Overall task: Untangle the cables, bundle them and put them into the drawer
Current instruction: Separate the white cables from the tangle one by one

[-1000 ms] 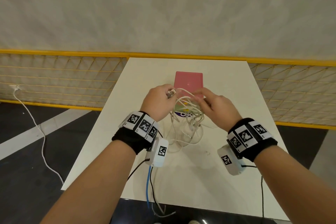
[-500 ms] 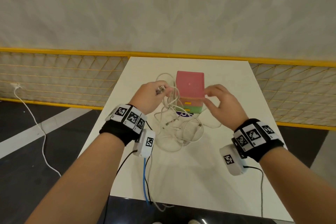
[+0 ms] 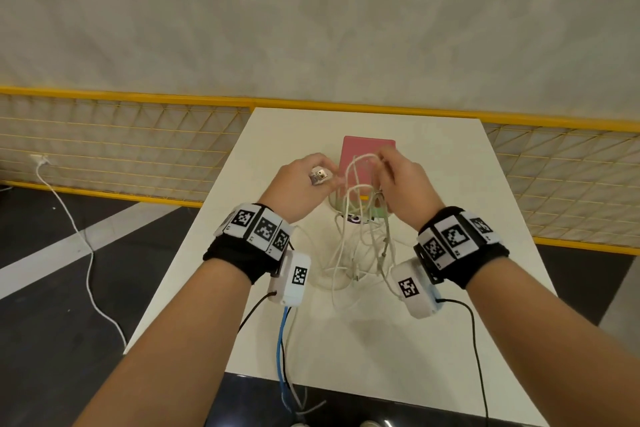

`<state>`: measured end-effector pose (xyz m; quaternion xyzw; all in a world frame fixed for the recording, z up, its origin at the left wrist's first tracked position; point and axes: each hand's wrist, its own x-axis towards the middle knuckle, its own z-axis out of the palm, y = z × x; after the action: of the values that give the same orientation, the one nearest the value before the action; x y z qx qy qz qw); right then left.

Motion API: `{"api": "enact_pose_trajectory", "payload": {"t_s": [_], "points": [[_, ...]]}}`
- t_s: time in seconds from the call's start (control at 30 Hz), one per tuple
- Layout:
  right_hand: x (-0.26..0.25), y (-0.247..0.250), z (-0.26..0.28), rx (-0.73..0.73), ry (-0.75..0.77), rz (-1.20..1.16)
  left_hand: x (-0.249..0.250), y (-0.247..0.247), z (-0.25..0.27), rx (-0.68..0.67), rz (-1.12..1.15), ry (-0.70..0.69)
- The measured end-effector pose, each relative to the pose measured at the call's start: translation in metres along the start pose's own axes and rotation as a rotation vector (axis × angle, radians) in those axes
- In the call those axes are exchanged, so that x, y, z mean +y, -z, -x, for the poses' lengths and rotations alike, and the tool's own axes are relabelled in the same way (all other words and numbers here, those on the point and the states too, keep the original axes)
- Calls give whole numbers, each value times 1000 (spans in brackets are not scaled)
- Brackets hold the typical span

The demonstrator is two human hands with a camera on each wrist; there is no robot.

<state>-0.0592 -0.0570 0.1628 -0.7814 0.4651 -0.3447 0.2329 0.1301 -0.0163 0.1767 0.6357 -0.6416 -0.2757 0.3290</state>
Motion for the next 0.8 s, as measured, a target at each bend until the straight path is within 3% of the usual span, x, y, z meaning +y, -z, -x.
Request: {"api": "enact_pose_trajectory", "payload": {"t_s": [0.1, 0.2, 0.27, 0.33, 0.43, 0.5, 0.6, 0.67, 0.73, 0.8], "points": [[-1, 13, -7, 76, -29, -223, -9, -6, 4, -248, 48, 70], [-1, 26, -11, 188, 3, -287, -22, -21, 8, -487, -222, 153], [4, 36, -13, 286, -33, -277, -32, -24, 9, -528, -359, 225], [19, 45, -14, 309, -100, -229, -40, -17, 7, -428, -361, 256], [43, 45, -9, 127, -253, -39, -37, 0, 5, -181, -197, 191], [49, 35, -1, 45, -299, 164, -22, 8, 6, -86, -50, 110], [23, 7, 12, -14, -119, 149, 15, 14, 10, -44, 114, -57], [7, -19, 19, -253, 20, 21, 39, 16, 15, -18, 207, -160], [4, -47, 27, -484, 33, -39, 57, 22, 19, 9, 288, -219], [11, -70, 37, -616, 17, -45, 66, 32, 21, 59, 320, -263]]}}
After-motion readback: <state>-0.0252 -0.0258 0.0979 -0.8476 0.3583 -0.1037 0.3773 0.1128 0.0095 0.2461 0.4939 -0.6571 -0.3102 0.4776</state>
